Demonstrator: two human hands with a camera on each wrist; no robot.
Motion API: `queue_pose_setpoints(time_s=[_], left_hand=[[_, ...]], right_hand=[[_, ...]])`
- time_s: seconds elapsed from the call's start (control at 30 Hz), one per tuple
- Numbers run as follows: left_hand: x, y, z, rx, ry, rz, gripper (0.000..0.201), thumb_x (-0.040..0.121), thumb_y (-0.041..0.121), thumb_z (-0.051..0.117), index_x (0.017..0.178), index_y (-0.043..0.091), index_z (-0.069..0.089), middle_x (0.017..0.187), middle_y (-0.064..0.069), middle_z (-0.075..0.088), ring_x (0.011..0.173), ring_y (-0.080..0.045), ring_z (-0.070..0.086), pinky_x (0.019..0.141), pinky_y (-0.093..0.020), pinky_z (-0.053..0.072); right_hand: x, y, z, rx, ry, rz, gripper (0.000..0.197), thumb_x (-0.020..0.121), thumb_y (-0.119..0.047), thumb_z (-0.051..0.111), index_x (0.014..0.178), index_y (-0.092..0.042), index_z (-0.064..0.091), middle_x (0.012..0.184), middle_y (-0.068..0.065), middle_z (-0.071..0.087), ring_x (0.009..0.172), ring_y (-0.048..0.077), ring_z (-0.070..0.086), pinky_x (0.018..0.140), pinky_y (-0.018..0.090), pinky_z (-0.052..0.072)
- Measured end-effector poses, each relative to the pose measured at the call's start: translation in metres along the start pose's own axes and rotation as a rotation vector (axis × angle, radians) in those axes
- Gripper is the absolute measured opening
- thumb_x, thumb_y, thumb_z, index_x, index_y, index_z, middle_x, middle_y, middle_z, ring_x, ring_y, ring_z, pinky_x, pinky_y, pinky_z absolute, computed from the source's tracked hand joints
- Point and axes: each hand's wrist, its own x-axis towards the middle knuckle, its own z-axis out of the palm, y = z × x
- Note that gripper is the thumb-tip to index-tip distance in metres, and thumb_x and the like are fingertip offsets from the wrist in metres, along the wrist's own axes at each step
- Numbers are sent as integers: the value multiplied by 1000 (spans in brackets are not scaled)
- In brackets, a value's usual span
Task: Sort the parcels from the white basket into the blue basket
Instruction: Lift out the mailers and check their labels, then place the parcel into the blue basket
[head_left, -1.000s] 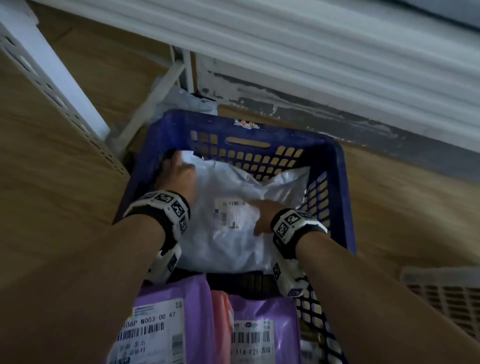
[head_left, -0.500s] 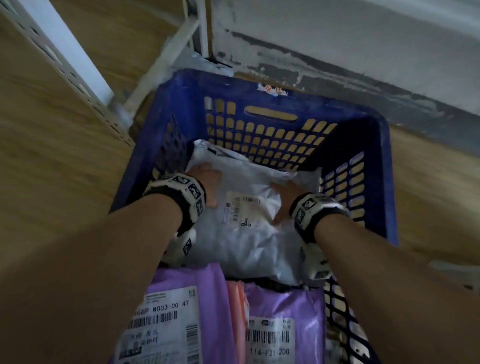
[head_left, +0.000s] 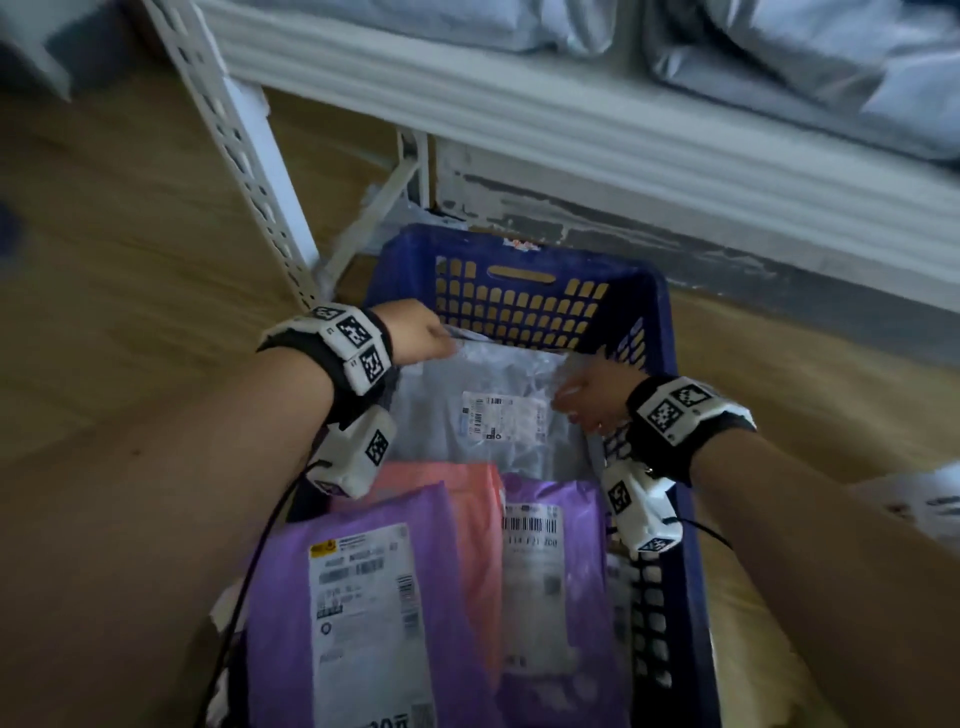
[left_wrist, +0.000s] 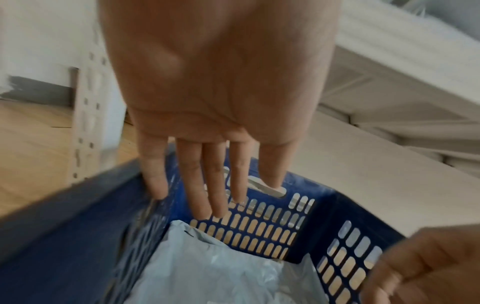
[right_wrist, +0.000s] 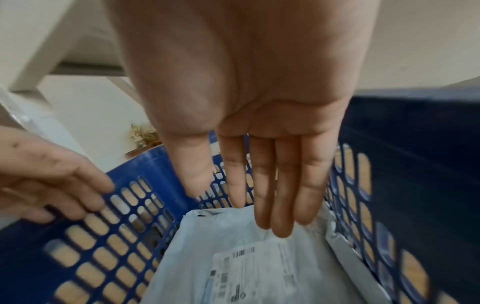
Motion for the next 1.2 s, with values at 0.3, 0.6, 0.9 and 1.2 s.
queue_pose_setpoints(time_s=[0.3, 0.6, 0.9, 1.2], left_hand=[[-39, -7, 1, -207, 204, -57, 24, 95, 26, 50, 83, 8, 58, 88, -18, 61, 82, -27, 60, 76, -30, 44], [-66, -22, 6, -340, 108, 12, 34, 93, 27, 56, 114, 2, 65, 110, -13, 67, 88, -17, 61, 79, -24, 46], [-88, -12, 42, 328, -419, -59, 77, 67, 46, 80, 132, 20, 49, 133, 3, 52, 122, -18, 50, 106, -34, 40], [-72, -24, 59, 447, -336, -55, 92, 13, 72, 73, 95, 29, 70, 91, 11, 68, 92, -14, 65, 88, -31, 51]], right_hand=[[-95, -81, 56, -278, -155, -365, 55, 75, -54, 70, 120, -23, 62, 119, -5, 59, 115, 16, 53, 96, 30, 40], [-68, -85, 72, -361, -124, -335, 39, 82, -39, 70, 106, -8, 67, 92, 3, 57, 86, 18, 51, 75, 25, 39], [-71, -8, 55, -165, 45, -21, 86, 76, -65, 62, 143, -17, 38, 151, 5, 34, 136, 25, 37, 112, 37, 32], [-74, 28, 89, 280, 5, 262, 110, 66, -33, 85, 149, -8, 18, 146, 13, 39, 122, 34, 50, 100, 47, 45]])
